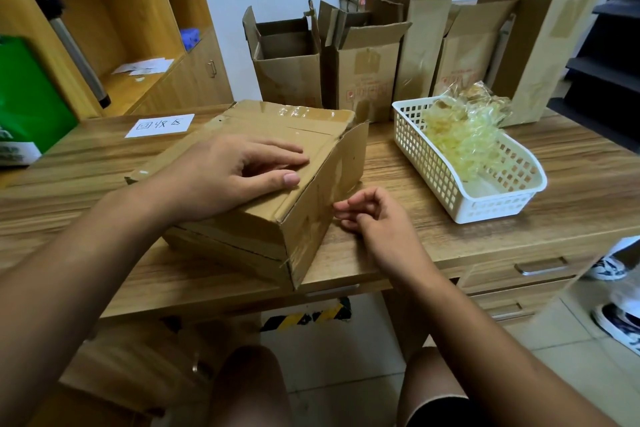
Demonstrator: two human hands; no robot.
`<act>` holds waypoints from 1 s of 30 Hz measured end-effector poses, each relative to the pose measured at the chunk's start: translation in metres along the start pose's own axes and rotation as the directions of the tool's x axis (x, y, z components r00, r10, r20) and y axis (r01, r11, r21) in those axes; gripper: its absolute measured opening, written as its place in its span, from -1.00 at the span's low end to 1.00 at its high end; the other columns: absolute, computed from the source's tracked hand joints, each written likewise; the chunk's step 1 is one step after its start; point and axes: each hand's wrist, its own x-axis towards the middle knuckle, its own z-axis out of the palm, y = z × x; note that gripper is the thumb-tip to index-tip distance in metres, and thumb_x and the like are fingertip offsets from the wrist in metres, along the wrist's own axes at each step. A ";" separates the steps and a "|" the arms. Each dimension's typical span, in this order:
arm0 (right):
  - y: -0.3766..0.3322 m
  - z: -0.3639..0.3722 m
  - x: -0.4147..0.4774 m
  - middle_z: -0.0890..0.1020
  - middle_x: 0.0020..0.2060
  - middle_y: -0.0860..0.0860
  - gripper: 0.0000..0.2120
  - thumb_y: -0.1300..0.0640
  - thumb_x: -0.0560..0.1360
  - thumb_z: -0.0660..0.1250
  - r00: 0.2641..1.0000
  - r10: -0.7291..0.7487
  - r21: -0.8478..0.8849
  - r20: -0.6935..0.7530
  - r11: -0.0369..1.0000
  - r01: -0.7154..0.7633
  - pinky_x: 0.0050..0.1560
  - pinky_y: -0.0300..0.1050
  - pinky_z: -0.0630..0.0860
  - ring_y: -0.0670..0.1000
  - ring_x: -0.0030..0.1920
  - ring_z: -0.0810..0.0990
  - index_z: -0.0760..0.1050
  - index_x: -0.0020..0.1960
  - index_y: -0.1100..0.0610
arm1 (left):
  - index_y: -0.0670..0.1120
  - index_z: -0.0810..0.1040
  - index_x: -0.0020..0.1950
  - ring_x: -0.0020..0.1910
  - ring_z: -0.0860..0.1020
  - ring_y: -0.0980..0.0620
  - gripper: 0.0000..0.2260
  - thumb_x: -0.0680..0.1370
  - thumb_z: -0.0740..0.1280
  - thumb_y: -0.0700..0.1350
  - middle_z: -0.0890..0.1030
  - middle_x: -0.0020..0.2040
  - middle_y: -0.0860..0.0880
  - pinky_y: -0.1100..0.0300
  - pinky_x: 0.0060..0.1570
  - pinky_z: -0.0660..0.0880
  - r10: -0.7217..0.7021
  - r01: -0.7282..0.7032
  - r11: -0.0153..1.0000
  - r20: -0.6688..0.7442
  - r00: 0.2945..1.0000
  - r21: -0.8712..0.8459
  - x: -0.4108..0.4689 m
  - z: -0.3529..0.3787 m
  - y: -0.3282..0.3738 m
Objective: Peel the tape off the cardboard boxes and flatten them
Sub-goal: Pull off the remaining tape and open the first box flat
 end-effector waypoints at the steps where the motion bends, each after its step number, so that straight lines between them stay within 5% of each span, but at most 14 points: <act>1: 0.000 0.000 0.000 0.71 0.02 0.11 -0.65 0.53 0.57 0.06 1.000 0.011 0.025 -0.008 1.000 -0.011 0.14 -0.09 0.63 0.06 0.10 0.70 0.45 0.01 0.13 | 0.40 0.51 0.30 0.33 0.42 0.34 -0.55 0.45 0.23 0.47 0.46 0.31 0.47 0.09 0.31 0.42 0.006 -0.006 0.999 0.004 1.000 -0.032 0.000 0.000 -0.002; 9: -0.007 -0.002 -0.002 0.74 0.02 0.10 -0.66 0.54 0.57 0.07 0.999 0.041 0.195 -0.001 0.980 -0.040 0.14 -0.14 0.64 0.01 0.12 0.71 0.48 0.04 0.18 | 0.27 0.64 0.20 0.32 0.48 0.30 -0.56 0.41 0.35 0.42 0.58 0.25 0.32 -0.02 0.36 0.42 0.021 -0.020 0.976 0.006 1.000 -0.216 0.004 -0.003 -0.016; 30: -0.008 0.002 -0.016 0.74 0.02 0.10 -0.68 0.48 0.63 0.04 0.996 -0.005 0.161 0.087 0.987 -0.009 0.05 -0.23 0.61 0.03 0.11 0.71 0.50 0.09 0.20 | 0.24 0.66 0.19 0.32 0.48 0.29 -0.65 0.50 0.29 0.33 0.60 0.23 0.31 -0.02 0.35 0.45 0.015 -0.028 0.979 -0.061 0.998 -0.204 0.002 0.003 -0.015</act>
